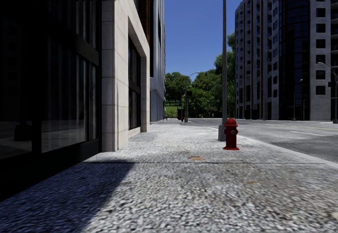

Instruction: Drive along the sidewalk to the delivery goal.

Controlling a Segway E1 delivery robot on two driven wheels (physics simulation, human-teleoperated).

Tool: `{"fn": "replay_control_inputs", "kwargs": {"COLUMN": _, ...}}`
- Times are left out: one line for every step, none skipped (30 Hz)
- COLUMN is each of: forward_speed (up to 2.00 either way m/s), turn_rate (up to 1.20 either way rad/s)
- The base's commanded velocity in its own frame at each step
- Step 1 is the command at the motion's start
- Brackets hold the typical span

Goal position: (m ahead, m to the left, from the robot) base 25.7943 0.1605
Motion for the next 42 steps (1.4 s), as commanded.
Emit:
{"fn": "replay_control_inputs", "kwargs": {"forward_speed": 2.00, "turn_rate": 0.00}}
{"fn": "replay_control_inputs", "kwargs": {"forward_speed": 2.00, "turn_rate": 0.00}}
{"fn": "replay_control_inputs", "kwargs": {"forward_speed": 2.00, "turn_rate": 0.00}}
{"fn": "replay_control_inputs", "kwargs": {"forward_speed": 2.00, "turn_rate": 0.00}}
{"fn": "replay_control_inputs", "kwargs": {"forward_speed": 2.00, "turn_rate": 0.00}}
{"fn": "replay_control_inputs", "kwargs": {"forward_speed": 2.00, "turn_rate": 0.00}}
{"fn": "replay_control_inputs", "kwargs": {"forward_speed": 2.00, "turn_rate": 0.00}}
{"fn": "replay_control_inputs", "kwargs": {"forward_speed": 2.00, "turn_rate": 0.00}}
{"fn": "replay_control_inputs", "kwargs": {"forward_speed": 2.00, "turn_rate": 0.00}}
{"fn": "replay_control_inputs", "kwargs": {"forward_speed": 2.00, "turn_rate": 0.00}}
{"fn": "replay_control_inputs", "kwargs": {"forward_speed": 2.00, "turn_rate": 0.00}}
{"fn": "replay_control_inputs", "kwargs": {"forward_speed": 2.00, "turn_rate": 0.00}}
{"fn": "replay_control_inputs", "kwargs": {"forward_speed": 2.00, "turn_rate": 0.00}}
{"fn": "replay_control_inputs", "kwargs": {"forward_speed": 2.00, "turn_rate": 0.00}}
{"fn": "replay_control_inputs", "kwargs": {"forward_speed": 2.00, "turn_rate": 0.00}}
{"fn": "replay_control_inputs", "kwargs": {"forward_speed": 2.00, "turn_rate": 0.00}}
{"fn": "replay_control_inputs", "kwargs": {"forward_speed": 2.00, "turn_rate": 0.00}}
{"fn": "replay_control_inputs", "kwargs": {"forward_speed": 2.00, "turn_rate": 0.00}}
{"fn": "replay_control_inputs", "kwargs": {"forward_speed": 2.00, "turn_rate": 0.00}}
{"fn": "replay_control_inputs", "kwargs": {"forward_speed": 2.00, "turn_rate": 0.00}}
{"fn": "replay_control_inputs", "kwargs": {"forward_speed": 2.00, "turn_rate": 0.00}}
{"fn": "replay_control_inputs", "kwargs": {"forward_speed": 2.00, "turn_rate": 0.00}}
{"fn": "replay_control_inputs", "kwargs": {"forward_speed": 2.00, "turn_rate": 0.00}}
{"fn": "replay_control_inputs", "kwargs": {"forward_speed": 2.00, "turn_rate": 0.00}}
{"fn": "replay_control_inputs", "kwargs": {"forward_speed": 2.00, "turn_rate": 0.00}}
{"fn": "replay_control_inputs", "kwargs": {"forward_speed": 2.00, "turn_rate": 0.00}}
{"fn": "replay_control_inputs", "kwargs": {"forward_speed": 2.00, "turn_rate": 0.00}}
{"fn": "replay_control_inputs", "kwargs": {"forward_speed": 2.00, "turn_rate": 0.00}}
{"fn": "replay_control_inputs", "kwargs": {"forward_speed": 2.00, "turn_rate": 0.00}}
{"fn": "replay_control_inputs", "kwargs": {"forward_speed": 2.00, "turn_rate": 0.00}}
{"fn": "replay_control_inputs", "kwargs": {"forward_speed": 2.00, "turn_rate": 0.00}}
{"fn": "replay_control_inputs", "kwargs": {"forward_speed": 2.00, "turn_rate": 0.00}}
{"fn": "replay_control_inputs", "kwargs": {"forward_speed": 2.00, "turn_rate": 0.00}}
{"fn": "replay_control_inputs", "kwargs": {"forward_speed": 2.00, "turn_rate": 0.00}}
{"fn": "replay_control_inputs", "kwargs": {"forward_speed": 2.00, "turn_rate": 0.00}}
{"fn": "replay_control_inputs", "kwargs": {"forward_speed": 2.00, "turn_rate": 0.00}}
{"fn": "replay_control_inputs", "kwargs": {"forward_speed": 2.00, "turn_rate": 0.00}}
{"fn": "replay_control_inputs", "kwargs": {"forward_speed": 2.00, "turn_rate": 0.00}}
{"fn": "replay_control_inputs", "kwargs": {"forward_speed": 2.00, "turn_rate": 0.00}}
{"fn": "replay_control_inputs", "kwargs": {"forward_speed": 2.00, "turn_rate": 0.00}}
{"fn": "replay_control_inputs", "kwargs": {"forward_speed": 2.00, "turn_rate": 0.00}}
{"fn": "replay_control_inputs", "kwargs": {"forward_speed": 2.00, "turn_rate": 0.00}}
